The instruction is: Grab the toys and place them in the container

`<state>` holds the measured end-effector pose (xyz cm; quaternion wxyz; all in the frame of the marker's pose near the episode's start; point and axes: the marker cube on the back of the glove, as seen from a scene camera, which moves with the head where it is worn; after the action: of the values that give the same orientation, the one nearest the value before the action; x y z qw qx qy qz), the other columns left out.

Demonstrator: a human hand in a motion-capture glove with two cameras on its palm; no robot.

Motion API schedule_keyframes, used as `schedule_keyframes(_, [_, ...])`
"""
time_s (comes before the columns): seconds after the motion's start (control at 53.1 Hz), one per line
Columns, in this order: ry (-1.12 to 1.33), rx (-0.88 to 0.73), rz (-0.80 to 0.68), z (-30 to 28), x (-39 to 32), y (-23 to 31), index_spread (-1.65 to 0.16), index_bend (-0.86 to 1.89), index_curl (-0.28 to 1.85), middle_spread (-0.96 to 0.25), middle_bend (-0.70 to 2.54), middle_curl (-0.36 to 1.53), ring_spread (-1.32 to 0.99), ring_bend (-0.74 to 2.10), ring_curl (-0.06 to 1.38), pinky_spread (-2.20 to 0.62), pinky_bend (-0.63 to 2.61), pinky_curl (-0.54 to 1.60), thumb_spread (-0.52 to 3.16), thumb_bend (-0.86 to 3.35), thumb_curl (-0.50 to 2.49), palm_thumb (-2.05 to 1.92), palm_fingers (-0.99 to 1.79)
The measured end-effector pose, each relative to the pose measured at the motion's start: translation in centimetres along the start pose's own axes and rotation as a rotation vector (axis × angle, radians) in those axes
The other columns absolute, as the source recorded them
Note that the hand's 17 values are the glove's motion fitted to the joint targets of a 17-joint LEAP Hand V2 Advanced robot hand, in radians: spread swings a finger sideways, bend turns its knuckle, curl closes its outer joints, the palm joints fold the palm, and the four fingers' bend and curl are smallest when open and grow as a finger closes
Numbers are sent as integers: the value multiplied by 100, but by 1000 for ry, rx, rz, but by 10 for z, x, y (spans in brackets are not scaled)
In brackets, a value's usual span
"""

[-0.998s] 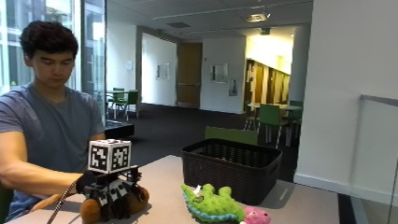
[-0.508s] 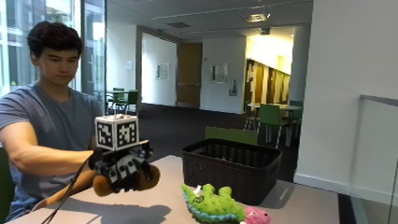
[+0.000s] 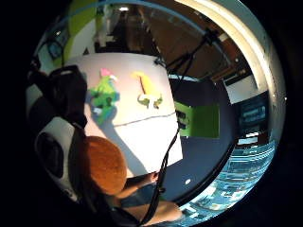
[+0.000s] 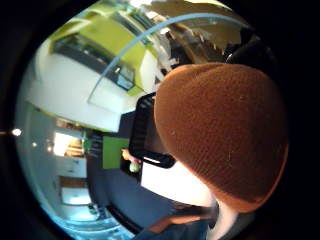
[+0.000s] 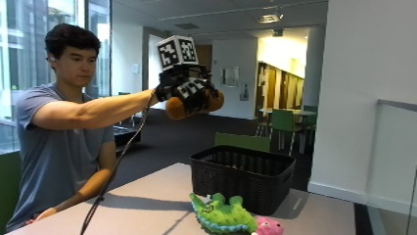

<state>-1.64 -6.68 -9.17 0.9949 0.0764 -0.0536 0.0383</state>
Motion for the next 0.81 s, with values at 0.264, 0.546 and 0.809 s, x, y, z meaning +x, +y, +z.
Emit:
schedule_keyframes(0.264, [-45, -17, -90, 17, -135, -23, -38, 13, 0, -44, 59, 61, -41, 116, 47, -43, 88, 34, 76, 13, 85, 76, 105])
schedule_keyframes(0.546, [-104, -84, -233, 60, -199, -16, -37, 8, -2, -44, 54, 63, -41, 118, 47, -42, 91, 36, 81, 7, 87, 71, 98])
schedule_keyframes(0.809, [-150, -184, -148, 87, -212, -12, -29, -6, -3, -21, 45, 63, -26, 119, 47, -29, 125, 46, 107, -14, 58, 1, 33])
